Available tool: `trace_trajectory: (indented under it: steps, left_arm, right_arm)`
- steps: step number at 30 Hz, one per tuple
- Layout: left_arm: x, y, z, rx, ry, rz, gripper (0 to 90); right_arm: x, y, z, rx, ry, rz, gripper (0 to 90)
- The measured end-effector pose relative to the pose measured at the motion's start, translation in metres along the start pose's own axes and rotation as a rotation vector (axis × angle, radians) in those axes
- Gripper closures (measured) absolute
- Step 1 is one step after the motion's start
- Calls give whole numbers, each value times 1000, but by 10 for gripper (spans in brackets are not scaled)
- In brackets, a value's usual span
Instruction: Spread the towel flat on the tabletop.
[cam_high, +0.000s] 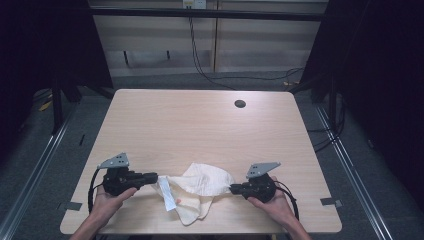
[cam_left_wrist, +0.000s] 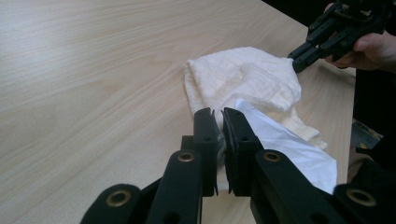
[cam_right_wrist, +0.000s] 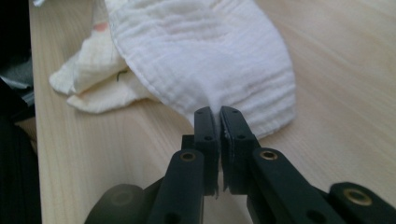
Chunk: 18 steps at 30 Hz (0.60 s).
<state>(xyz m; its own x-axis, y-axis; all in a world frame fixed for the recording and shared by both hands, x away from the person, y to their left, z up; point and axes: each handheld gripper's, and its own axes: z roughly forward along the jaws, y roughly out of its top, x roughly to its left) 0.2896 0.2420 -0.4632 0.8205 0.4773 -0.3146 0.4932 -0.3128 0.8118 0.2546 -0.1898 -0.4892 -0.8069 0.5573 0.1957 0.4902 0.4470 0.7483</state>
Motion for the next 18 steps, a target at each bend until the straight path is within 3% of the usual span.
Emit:
trace_trajectory:
  steps: [2,6,9,18]
  left_arm:
    - [-1,0,0,-4,-8,3,847]
    - [-5,2,0,-4,-10,13,848]
    - [-11,6,-1,-5,-33,36,850]
    - [-16,15,-4,-36,-56,35,853]
  right_arm:
    - [-3,3,-9,-38,12,37,859]
    - [-5,8,-16,-81,35,62,859]
    - [-5,16,-24,-110,23,83,860]
    - [-13,31,-52,-189,-1,104,861]
